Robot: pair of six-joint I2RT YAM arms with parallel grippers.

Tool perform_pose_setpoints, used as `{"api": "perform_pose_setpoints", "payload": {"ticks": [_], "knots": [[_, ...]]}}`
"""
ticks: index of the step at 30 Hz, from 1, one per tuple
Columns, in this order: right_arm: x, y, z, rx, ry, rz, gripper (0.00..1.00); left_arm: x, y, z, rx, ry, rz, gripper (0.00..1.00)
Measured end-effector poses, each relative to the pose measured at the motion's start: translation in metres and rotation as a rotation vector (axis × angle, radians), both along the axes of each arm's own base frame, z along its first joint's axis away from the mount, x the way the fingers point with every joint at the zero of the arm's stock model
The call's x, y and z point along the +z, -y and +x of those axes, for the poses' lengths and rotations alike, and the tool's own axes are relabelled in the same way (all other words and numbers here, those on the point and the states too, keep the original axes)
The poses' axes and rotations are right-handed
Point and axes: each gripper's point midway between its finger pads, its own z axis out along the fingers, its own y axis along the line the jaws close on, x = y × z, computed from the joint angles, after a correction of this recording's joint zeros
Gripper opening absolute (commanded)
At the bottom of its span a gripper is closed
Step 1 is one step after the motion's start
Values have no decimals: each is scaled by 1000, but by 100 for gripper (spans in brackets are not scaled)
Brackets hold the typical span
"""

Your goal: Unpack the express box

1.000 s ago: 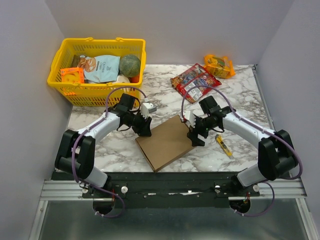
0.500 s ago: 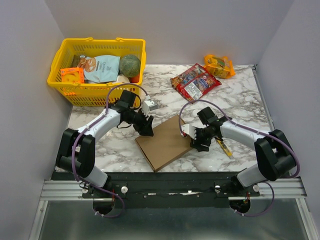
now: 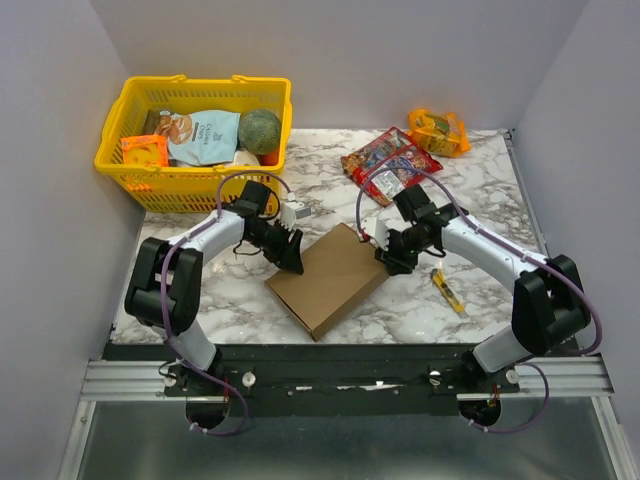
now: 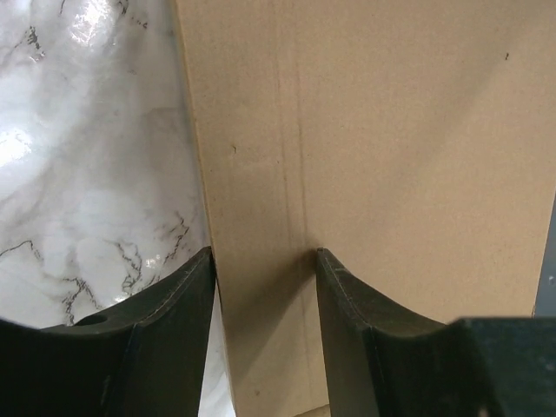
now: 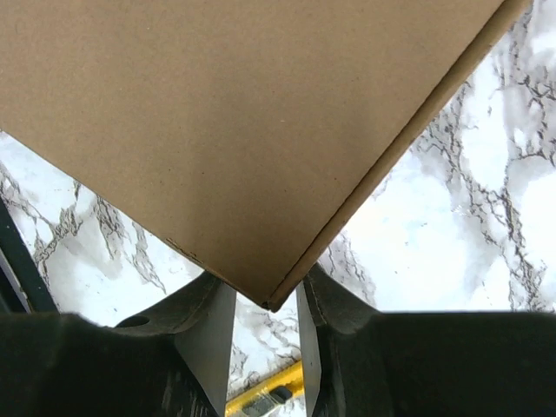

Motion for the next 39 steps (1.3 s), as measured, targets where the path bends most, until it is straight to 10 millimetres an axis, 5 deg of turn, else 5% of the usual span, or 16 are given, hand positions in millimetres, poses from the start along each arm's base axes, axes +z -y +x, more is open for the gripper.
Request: {"api": "perform_pose_setpoints", "payload": {"ticks": [4,8,19,21,24,27,30,34,37,39], "knots": [[7,1,3,-35,-29,-6,33,1,3,3,12,-50,-5,20],[15,-2,4,-74,-46,2,32,3,3,4,8,-76,3,26],[68,-31,50,-209,-26,84,30,4,-7,3,18,-168,34,68],[82,-48,70,-215,11,148,30,2,-5,1,-2,-167,30,71],[122,-102,89,-138,63,352,30,-3,5,-3,-28,-184,7,71],[149,-150,75,-22,54,486,30,-14,19,-2,-55,-178,6,71],[154,-178,59,55,20,543,30,-16,19,3,-36,-176,3,71],[140,-185,59,45,-32,541,25,-17,11,9,7,-187,12,71],[139,-179,69,-4,-7,522,35,-19,1,14,41,-195,26,70],[148,-168,80,-47,25,529,51,-20,-6,16,62,-200,38,70]]}}
